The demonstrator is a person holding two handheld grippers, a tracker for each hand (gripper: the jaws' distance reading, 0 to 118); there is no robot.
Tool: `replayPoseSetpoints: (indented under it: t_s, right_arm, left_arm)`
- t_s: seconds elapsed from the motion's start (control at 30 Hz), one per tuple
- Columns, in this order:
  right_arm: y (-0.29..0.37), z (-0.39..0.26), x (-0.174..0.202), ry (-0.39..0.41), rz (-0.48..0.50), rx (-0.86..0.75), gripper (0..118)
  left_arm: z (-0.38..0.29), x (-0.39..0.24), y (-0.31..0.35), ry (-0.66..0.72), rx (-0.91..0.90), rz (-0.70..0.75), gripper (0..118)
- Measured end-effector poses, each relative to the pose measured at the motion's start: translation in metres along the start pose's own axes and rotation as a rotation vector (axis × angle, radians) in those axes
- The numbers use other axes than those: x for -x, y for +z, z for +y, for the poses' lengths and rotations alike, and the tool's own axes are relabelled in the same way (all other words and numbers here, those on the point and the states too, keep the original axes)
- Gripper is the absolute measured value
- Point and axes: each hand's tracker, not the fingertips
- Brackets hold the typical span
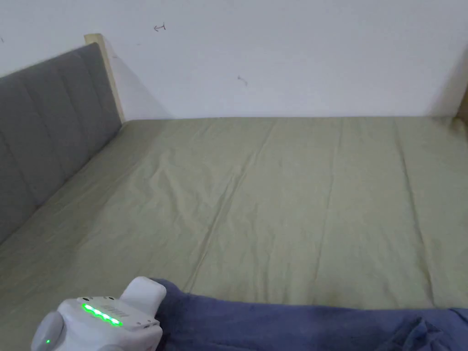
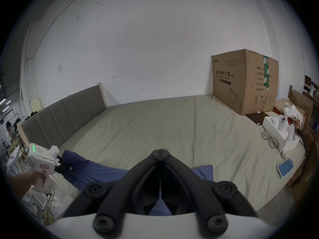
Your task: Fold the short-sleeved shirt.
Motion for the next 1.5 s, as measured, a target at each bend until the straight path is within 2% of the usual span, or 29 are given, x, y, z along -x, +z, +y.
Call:
replayPoseSetpoints:
  t_s: [0.07,0.13,0.2,0.23,0.27,0.3,0.33,0.37,0.4,0.47,0.63,0.67,0.7,0.73,0.77,0.8,0.97,1.13,1.2,1.23,1.27,1.33,1.37,1.4,1.5]
  right_arm:
    - [0.005,-0.004,-0.009,-0.031,0.014,0.010,0]
    - [0.011,-0.007,-0.016,-0.052,0.006,0.014,0]
    - [0.019,-0.009,-0.025,-0.079,-0.004,0.015,0]
    - [0.022,-0.009,-0.031,-0.095,-0.009,0.017,0]
    - [0.025,-0.009,-0.037,-0.105,-0.011,0.021,0]
    - [0.027,-0.010,-0.041,-0.109,-0.011,0.024,0]
    - [0.029,-0.011,-0.046,-0.112,-0.009,0.026,0]
    - [0.028,-0.011,-0.055,-0.111,-0.006,0.029,0]
    - [0.028,-0.011,-0.059,-0.107,-0.013,0.033,0]
    - [0.029,-0.011,-0.066,-0.103,-0.043,0.033,0]
    - [0.023,-0.015,-0.082,-0.186,-0.048,0.034,0]
    - [0.022,-0.016,-0.083,-0.199,-0.045,0.036,0]
    - [0.020,-0.017,-0.085,-0.209,-0.041,0.038,0]
    - [0.019,-0.018,-0.085,-0.213,-0.039,0.041,0]
    - [0.018,-0.021,-0.088,-0.213,-0.037,0.044,0]
    - [0.018,-0.022,-0.089,-0.212,-0.036,0.048,0]
    - [0.025,-0.025,-0.093,-0.197,-0.032,0.052,0]
    - [0.034,-0.027,-0.096,-0.161,-0.039,0.039,0]
    - [0.038,-0.029,-0.097,-0.163,-0.040,0.043,0]
    - [0.040,-0.029,-0.097,-0.164,-0.039,0.042,0]
    - [0.041,-0.030,-0.097,-0.165,-0.037,0.040,0]
    - [0.043,-0.030,-0.095,-0.164,-0.035,0.036,0]
    - [0.043,-0.029,-0.095,-0.163,-0.034,0.035,0]
    - [0.043,-0.028,-0.094,-0.162,-0.029,0.036,0]
    - [0.042,-0.025,-0.089,-0.152,-0.021,0.035,0]
  left_arm:
    - [0.016,-0.003,0.003,0.309,-0.021,-0.395,6]
    - [0.032,-0.023,-0.002,0.486,-0.053,-0.606,6]
    - [0.058,-0.058,-0.013,0.501,-0.043,-0.731,6]
    - [0.070,-0.076,-0.019,0.494,-0.030,-0.775,12]
    - [0.081,-0.094,-0.025,0.456,-0.024,-0.785,43]
    - [0.090,-0.108,-0.028,0.412,-0.013,-0.786,84]
    - [0.099,-0.129,-0.036,0.370,0.020,-0.761,117]
    - [0.102,-0.140,-0.040,0.331,0.046,-0.737,113]
    - [0.102,-0.139,-0.035,0.334,-0.018,-0.705,111]
    - [0.099,-0.138,-0.036,0.355,0.033,-0.714,110]
    - [0.089,-0.099,-0.005,0.357,-0.038,-0.622,111]
    - [0.088,-0.096,-0.001,0.354,-0.061,-0.605,107]
    - [0.087,-0.094,0.002,0.356,-0.085,-0.573,96]
    - [0.085,-0.093,0.004,0.350,-0.108,-0.550,71]
    - [0.086,-0.098,0.002,0.336,-0.108,-0.546,21]
    - [0.087,-0.107,-0.003,0.323,-0.103,-0.531,1]
    - [0.098,-0.169,-0.046,0.281,0.004,-0.599,1]
    - [0.100,-0.242,-0.089,0.038,0.093,-0.569,1]
    - [0.103,-0.252,-0.079,-0.023,0.036,-0.546,1]
    - [0.107,-0.249,-0.072,-0.013,0.017,-0.589,1]
    - [0.106,-0.242,-0.066,0.052,0.015,-0.732,1]
    - [0.105,-0.226,-0.057,0.227,0.059,-1.138,1]
    - [0.103,-0.222,-0.050,0.271,0.064,-1.233,1]
    - [0.103,-0.212,-0.040,0.276,0.024,-1.239,1]
    - [0.100,-0.171,-0.020,0.270,-0.078,-1.118,1]
